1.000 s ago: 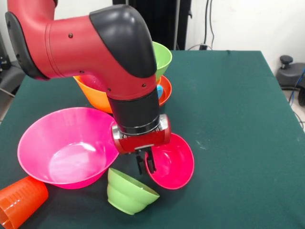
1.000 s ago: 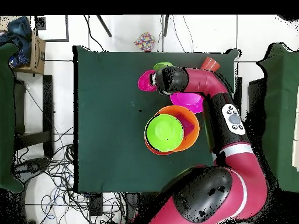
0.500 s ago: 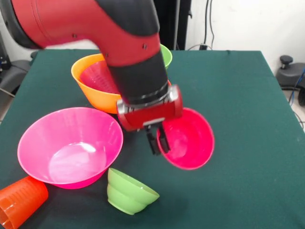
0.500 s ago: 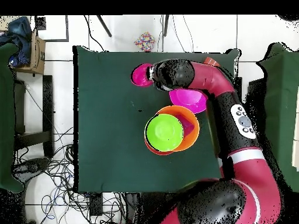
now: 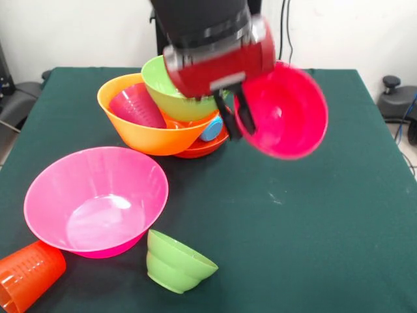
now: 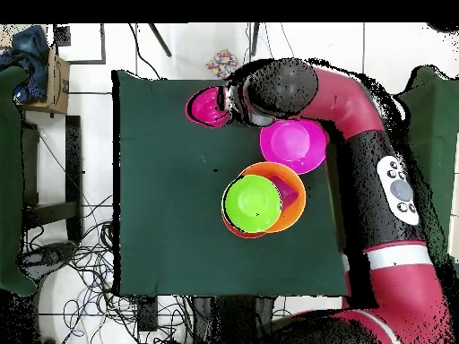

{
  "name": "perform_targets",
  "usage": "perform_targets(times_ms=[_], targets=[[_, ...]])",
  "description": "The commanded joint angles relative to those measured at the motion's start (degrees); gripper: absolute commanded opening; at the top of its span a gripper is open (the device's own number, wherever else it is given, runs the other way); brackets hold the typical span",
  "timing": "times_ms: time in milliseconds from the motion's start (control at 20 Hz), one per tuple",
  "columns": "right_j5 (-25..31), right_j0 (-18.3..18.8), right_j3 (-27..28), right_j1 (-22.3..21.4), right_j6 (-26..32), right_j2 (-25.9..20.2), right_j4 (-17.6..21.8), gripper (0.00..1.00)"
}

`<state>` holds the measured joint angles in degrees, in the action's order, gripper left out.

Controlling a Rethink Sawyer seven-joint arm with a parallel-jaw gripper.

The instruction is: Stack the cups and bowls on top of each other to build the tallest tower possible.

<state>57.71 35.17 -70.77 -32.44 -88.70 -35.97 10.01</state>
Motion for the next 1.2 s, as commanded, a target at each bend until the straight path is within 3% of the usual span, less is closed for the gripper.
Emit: perform_targets(times_ms=[50, 500, 750, 1200], targets=[[11.5, -1.2, -4.7, -7.6, 0.9, -1.6, -3.3, 0.0], [12.1, 4.8, -21.1, -20.1, 10.9, -5.6, -6.4, 0.0], [13.5, 7.5, -26.5, -24.3, 14.4, -8.2, -5.9, 0.0], [9.8, 15.4, -35.7, -29.8, 17.7, -15.2, -5.7, 0.0]])
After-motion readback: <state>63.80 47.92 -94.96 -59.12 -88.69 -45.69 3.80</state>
